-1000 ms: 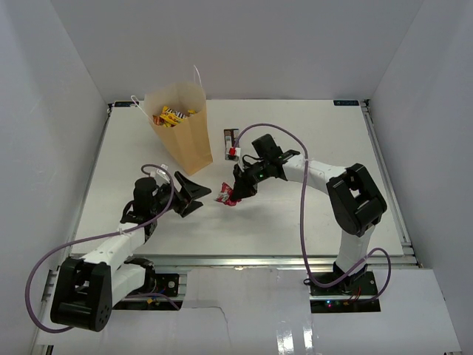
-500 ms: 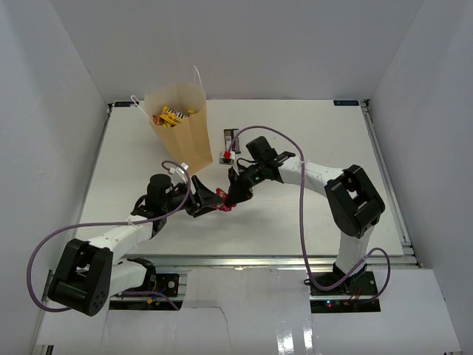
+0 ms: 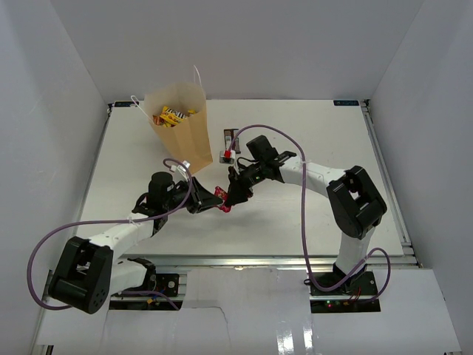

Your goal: Place the snacks into the paper bag

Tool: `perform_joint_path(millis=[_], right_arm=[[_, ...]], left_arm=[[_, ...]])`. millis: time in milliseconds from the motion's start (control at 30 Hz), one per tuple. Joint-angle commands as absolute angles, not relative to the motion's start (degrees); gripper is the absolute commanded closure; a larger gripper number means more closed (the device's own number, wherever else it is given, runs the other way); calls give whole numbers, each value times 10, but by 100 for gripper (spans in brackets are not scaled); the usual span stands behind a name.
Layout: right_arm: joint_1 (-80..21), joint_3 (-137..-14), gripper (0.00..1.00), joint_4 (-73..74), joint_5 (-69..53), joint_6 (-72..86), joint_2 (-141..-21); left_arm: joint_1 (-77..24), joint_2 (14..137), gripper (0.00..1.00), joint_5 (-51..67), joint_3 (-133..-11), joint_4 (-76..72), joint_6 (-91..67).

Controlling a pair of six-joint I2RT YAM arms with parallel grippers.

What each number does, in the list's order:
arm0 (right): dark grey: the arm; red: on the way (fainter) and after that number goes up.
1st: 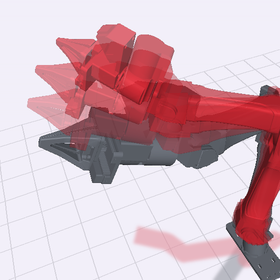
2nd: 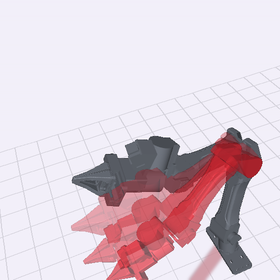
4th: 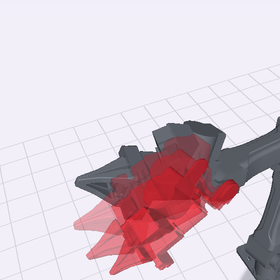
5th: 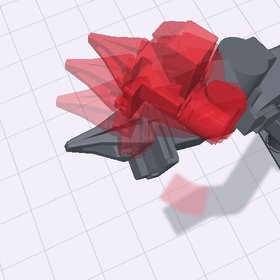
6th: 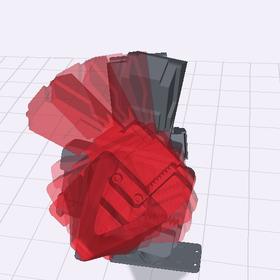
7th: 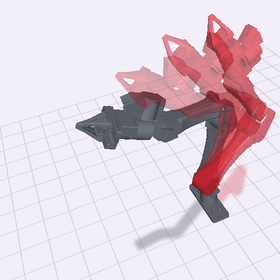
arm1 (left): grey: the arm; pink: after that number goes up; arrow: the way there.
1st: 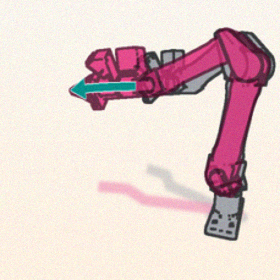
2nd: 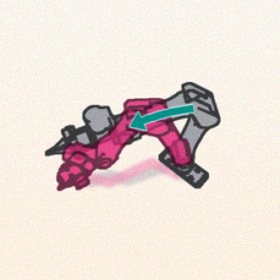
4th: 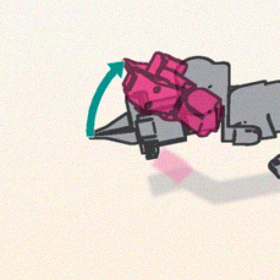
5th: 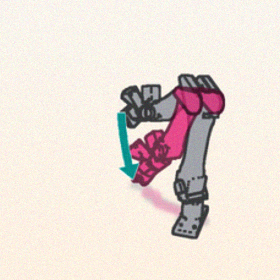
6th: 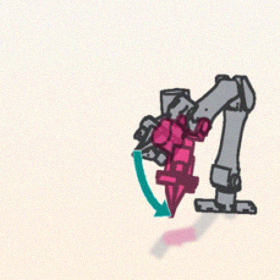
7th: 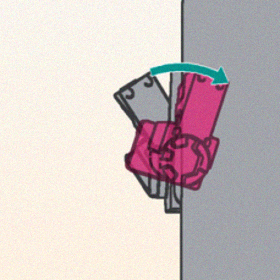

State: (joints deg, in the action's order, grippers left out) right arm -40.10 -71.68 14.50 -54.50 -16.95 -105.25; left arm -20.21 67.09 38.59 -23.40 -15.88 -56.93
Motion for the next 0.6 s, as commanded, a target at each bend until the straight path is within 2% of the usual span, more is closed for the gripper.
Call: perform_joint_path(millis=[0, 100, 200, 333, 567], right_arm=[[-404, -715, 61, 141, -563, -176, -1022], [-404, -714, 39, 145, -548, -181, -1012], [-390, -715, 32, 146, -544, -179, -1003], [-344, -722, 28, 148, -534, -182, -987], [-268, -753, 27, 173, -511, -207, -976]], left_arm=[[-204, 661, 76, 381, -260, -176, -555], [-204, 648, 80, 370, -275, -160, -535], [-204, 633, 81, 348, -304, -93, -477], [-204, 626, 82, 257, -420, 93, -362], [-195, 645, 82, 147, -608, 222, -219]])
